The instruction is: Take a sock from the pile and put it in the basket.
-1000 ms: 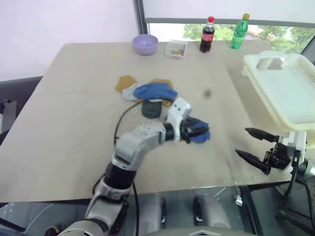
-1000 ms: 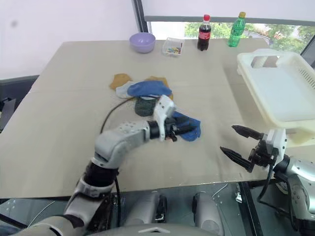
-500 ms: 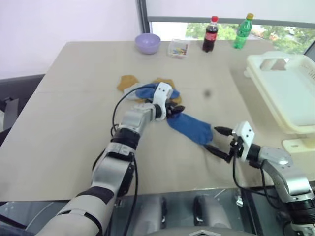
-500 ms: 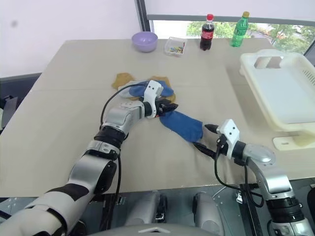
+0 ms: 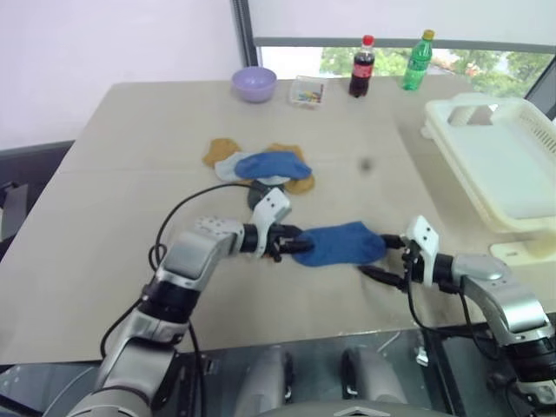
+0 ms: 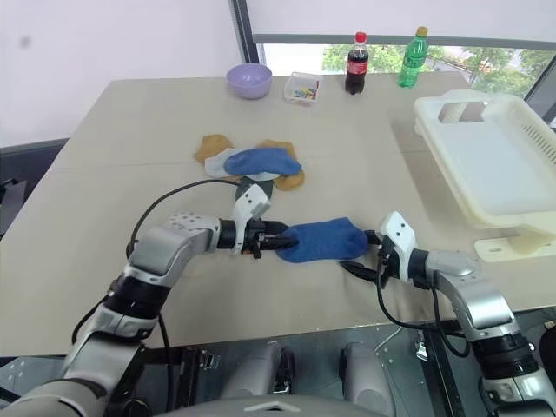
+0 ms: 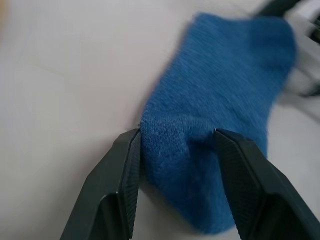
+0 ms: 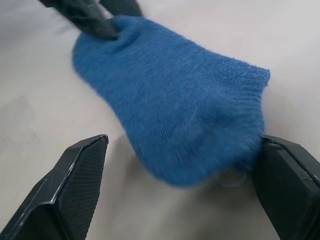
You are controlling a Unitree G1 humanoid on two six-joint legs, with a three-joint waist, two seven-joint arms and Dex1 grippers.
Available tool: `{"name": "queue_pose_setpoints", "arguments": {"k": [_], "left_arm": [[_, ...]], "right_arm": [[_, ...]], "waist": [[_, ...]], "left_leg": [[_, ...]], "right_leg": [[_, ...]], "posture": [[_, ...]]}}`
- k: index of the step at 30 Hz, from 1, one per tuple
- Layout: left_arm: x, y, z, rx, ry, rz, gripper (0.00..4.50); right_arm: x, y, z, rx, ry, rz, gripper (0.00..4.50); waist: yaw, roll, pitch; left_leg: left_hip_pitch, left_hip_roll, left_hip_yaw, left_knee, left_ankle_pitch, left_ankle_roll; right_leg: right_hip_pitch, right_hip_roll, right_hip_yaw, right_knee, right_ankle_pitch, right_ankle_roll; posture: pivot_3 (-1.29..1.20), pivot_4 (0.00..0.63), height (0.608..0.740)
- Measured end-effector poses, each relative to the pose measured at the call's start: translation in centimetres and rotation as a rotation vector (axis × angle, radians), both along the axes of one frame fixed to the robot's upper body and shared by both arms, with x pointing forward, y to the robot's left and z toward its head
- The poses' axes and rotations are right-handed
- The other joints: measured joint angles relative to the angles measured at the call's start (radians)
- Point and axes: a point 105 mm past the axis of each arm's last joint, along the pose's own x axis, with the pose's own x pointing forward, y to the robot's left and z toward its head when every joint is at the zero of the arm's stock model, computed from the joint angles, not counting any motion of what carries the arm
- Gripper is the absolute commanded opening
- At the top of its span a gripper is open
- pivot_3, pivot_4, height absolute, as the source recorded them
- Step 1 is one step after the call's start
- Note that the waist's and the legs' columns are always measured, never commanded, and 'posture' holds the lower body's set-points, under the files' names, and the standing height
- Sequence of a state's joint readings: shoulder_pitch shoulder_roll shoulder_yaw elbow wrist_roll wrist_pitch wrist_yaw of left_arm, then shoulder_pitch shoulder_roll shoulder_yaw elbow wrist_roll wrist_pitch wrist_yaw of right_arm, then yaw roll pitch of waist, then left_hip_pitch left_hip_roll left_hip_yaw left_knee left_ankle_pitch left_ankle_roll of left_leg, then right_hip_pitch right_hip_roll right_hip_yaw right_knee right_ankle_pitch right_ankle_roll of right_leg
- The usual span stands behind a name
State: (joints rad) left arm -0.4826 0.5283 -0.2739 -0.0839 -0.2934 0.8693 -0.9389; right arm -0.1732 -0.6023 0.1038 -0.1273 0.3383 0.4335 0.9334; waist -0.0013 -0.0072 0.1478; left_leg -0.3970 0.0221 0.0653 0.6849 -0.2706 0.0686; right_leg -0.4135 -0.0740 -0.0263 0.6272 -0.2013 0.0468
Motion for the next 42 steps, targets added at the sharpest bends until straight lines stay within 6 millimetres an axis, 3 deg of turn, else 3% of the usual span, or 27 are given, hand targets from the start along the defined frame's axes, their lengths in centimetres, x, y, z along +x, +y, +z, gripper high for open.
{"name": "queue_pose_setpoints", "arguments": {"k": [5, 10, 17, 29, 31, 34, 38, 42], "left_arm": [[-0.8, 0.4, -0.1, 0.008, 0.011, -0.006, 2.42], [-3.2, 1.0, -0.2, 0.006, 0.060, -0.032, 2.42], [-5.5, 1.0, -0.6, -0.025, 0.134, -0.067, 2.42], [-4.3, 0.8, -0.9, -0.083, 0.102, -0.020, 2.42], [-4.2, 0.8, -0.9, -0.088, 0.096, -0.019, 2.42], [-3.9, 0.7, -1.0, -0.098, 0.075, -0.019, 2.42], [-2.3, 0.7, -0.6, -0.153, -0.006, 0.043, 2.42], [1.2, 2.7, 1.2, -0.181, -0.141, 0.217, 2.42]], "right_arm": [[-0.5, 0.4, 0.1, 0.007, 0.016, 0.051, 4.50], [-1.8, 0.5, -0.2, 0.003, 0.052, 0.096, 4.50], [-3.1, -0.6, -0.3, -0.044, 0.082, 0.108, 4.50], [-6.4, -2.9, -0.5, -0.086, 0.172, 0.065, 4.50], [-6.3, -3.0, -0.5, -0.087, 0.163, 0.048, 4.50], [-4.4, -3.7, -0.5, -0.112, 0.097, -0.034, 4.50], [-3.4, -4.8, 1.2, -0.073, 0.031, -0.069, 4.50], [-3.5, -5.1, 4.1, 0.060, -0.074, -0.049, 4.50]], "waist": [[0.000, 0.000, 0.000], [-0.009, 0.000, -0.001], [0.000, 0.000, -0.001], [0.017, -0.001, -0.006], [0.017, 0.001, -0.007], [0.017, 0.003, -0.008], [0.021, 0.002, -0.006], [0.018, -0.001, -0.001]], "left_leg": [[0.000, 0.000, 0.000, -0.001, 0.000, 0.000], [0.000, 0.001, 0.000, -0.001, 0.000, 0.000], [0.000, 0.000, 0.000, -0.002, 0.000, 0.000], [0.001, 0.000, -0.002, -0.001, 0.000, 0.000], [0.001, 0.000, -0.002, -0.001, 0.000, -0.001], [0.002, -0.001, -0.002, -0.001, -0.001, -0.002], [-0.001, -0.001, -0.003, -0.001, 0.000, 0.000], [-0.006, -0.001, -0.003, -0.001, 0.000, 0.000]], "right_leg": [[0.000, 0.000, 0.000, 0.000, 0.000, 0.000], [-0.001, 0.000, 0.000, -0.001, 0.000, 0.000], [-0.001, -0.001, -0.001, -0.001, 0.000, 0.000], [0.000, -0.008, -0.004, -0.001, -0.003, 0.004], [0.000, -0.008, -0.004, -0.001, -0.003, 0.004], [0.000, -0.012, -0.007, -0.001, -0.002, 0.004], [-0.001, -0.012, -0.009, -0.001, -0.002, 0.004], [-0.004, -0.007, -0.010, -0.001, 0.000, 0.000]], "posture": [[0.00, 0.150, 0.733], [0.00, 0.150, 0.733], [0.00, 0.150, 0.733], [0.00, 0.150, 0.733], [0.00, 0.150, 0.733], [0.00, 0.150, 0.733], [0.00, 0.150, 0.733], [0.00, 0.150, 0.733]]}}
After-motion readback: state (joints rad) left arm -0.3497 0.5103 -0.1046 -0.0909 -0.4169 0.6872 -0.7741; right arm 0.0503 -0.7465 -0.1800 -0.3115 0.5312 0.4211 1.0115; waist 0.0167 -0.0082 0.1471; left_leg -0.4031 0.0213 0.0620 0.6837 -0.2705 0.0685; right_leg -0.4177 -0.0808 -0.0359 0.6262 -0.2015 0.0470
